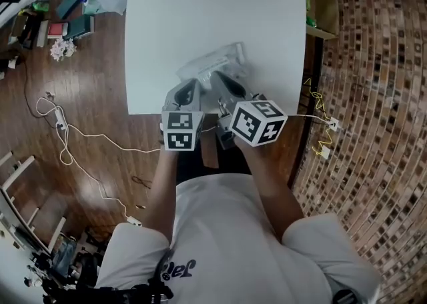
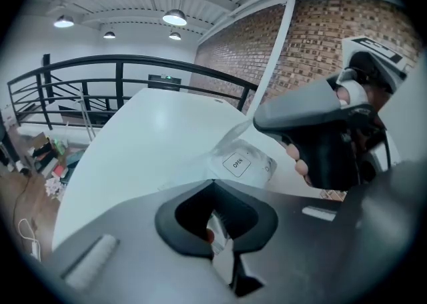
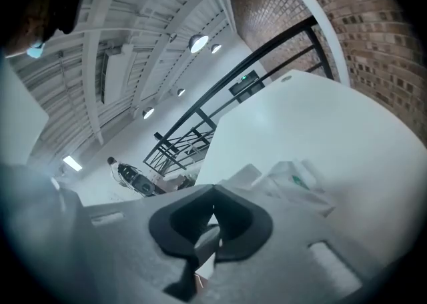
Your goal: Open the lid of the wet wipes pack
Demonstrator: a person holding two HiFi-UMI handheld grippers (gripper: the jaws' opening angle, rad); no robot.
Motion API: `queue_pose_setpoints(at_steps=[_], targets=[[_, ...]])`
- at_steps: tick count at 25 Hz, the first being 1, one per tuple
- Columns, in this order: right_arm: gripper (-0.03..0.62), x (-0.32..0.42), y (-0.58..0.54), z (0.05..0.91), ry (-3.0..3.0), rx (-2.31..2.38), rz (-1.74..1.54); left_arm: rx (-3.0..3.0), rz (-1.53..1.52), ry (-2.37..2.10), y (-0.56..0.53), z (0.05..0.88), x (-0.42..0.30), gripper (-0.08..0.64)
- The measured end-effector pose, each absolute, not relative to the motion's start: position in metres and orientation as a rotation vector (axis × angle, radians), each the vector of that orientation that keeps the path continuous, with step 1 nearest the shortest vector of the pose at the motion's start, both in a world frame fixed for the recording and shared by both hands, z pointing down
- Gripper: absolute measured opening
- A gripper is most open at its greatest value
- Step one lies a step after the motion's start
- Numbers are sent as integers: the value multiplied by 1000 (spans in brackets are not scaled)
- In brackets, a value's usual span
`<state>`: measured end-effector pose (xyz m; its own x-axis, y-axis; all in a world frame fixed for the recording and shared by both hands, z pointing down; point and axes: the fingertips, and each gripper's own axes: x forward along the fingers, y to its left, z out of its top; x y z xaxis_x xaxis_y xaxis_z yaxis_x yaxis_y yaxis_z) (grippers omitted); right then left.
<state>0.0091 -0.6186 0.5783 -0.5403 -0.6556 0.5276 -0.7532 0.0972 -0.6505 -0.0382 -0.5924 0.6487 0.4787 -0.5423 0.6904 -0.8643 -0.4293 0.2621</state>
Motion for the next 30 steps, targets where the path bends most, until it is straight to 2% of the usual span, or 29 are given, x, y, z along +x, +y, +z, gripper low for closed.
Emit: queue_pose_setpoints(at_steps=[8, 19, 25, 30], targets=[[-9, 1, -666, 596, -2136, 1331, 1190, 2122, 656, -1118, -594, 650, -38, 17], [-9, -10, -664, 644, -1800, 1172, 1050, 2120, 652, -1115, -594, 651, -39, 18], [-9, -3, -654, 603, -1894, 1277, 1023, 2091, 708, -1143, -592, 643, -54, 17], [-9, 2, -632, 536, -2083, 1404, 951, 2106, 503, -1219, -606, 581, -82, 17]])
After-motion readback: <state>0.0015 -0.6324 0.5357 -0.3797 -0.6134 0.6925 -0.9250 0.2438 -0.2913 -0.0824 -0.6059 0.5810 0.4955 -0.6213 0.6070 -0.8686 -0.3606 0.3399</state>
